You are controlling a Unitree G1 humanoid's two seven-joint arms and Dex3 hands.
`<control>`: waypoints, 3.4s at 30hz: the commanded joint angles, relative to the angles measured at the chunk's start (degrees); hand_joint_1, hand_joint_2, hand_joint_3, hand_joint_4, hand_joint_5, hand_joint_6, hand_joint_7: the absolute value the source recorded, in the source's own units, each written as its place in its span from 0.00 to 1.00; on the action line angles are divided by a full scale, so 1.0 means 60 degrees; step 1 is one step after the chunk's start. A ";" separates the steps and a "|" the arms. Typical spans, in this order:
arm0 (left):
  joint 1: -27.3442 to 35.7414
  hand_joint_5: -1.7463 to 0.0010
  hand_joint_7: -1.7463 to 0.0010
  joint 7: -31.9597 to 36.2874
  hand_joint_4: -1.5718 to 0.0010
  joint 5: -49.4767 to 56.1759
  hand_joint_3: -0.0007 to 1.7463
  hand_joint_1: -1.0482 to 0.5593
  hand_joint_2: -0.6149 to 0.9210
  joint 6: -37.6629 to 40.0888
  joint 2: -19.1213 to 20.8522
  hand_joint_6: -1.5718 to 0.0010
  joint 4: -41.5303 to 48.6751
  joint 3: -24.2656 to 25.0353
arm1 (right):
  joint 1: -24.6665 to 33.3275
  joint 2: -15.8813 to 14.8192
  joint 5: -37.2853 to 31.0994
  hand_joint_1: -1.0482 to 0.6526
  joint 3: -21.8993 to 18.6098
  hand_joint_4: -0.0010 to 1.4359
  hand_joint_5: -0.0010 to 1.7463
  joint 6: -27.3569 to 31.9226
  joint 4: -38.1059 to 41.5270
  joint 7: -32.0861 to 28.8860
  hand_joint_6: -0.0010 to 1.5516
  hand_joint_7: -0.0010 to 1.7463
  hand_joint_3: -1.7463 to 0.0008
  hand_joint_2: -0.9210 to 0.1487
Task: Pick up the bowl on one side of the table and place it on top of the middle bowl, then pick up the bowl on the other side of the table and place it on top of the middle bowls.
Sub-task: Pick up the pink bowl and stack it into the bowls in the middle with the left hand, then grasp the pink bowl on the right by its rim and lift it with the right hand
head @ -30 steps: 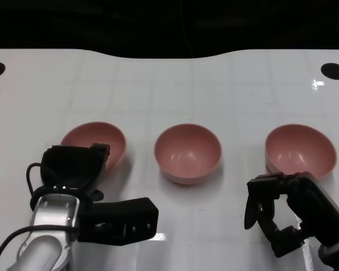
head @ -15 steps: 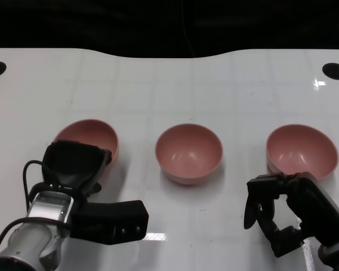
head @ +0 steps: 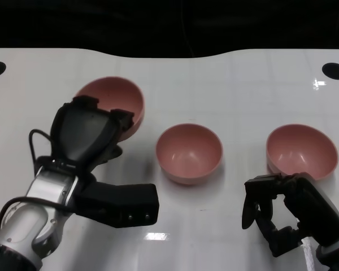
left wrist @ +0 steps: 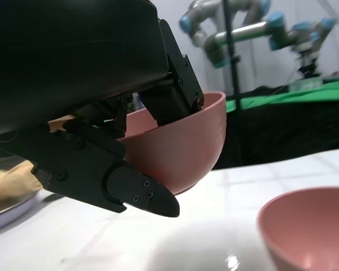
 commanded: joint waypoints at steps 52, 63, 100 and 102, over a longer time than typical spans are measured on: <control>-0.0865 0.95 0.97 -0.3857 1.00 -0.2123 0.24 0.19 1.00 -0.1769 -0.0617 0.95 0.0083 -0.0652 | -0.0179 -0.0108 0.0223 0.74 0.0005 0.72 0.97 -0.0272 0.0155 0.0106 0.64 0.79 0.00 0.80; 0.1747 0.63 0.95 -0.2633 0.99 -0.4527 0.22 0.24 1.00 -0.3593 -0.0143 0.83 -0.2097 0.1804 | -0.0111 -0.0132 0.0163 0.76 -0.0069 0.73 0.99 -0.0153 -0.0014 0.0046 0.64 0.79 0.00 0.83; 0.6066 0.02 0.13 -0.2336 0.42 -0.9941 0.81 0.64 0.66 -0.7460 -0.2377 0.47 -0.1614 0.4250 | -0.0033 -0.0238 0.0269 0.80 -0.0101 0.73 0.97 -0.0053 -0.0120 0.0106 0.65 0.77 0.00 0.85; 0.6125 0.01 0.09 -0.2409 0.41 -0.9973 0.82 0.63 0.66 -0.7369 -0.2453 0.47 -0.1675 0.4310 | -0.0033 -0.0251 0.0292 0.80 -0.0096 0.73 0.97 -0.0057 -0.0112 0.0115 0.65 0.77 0.00 0.85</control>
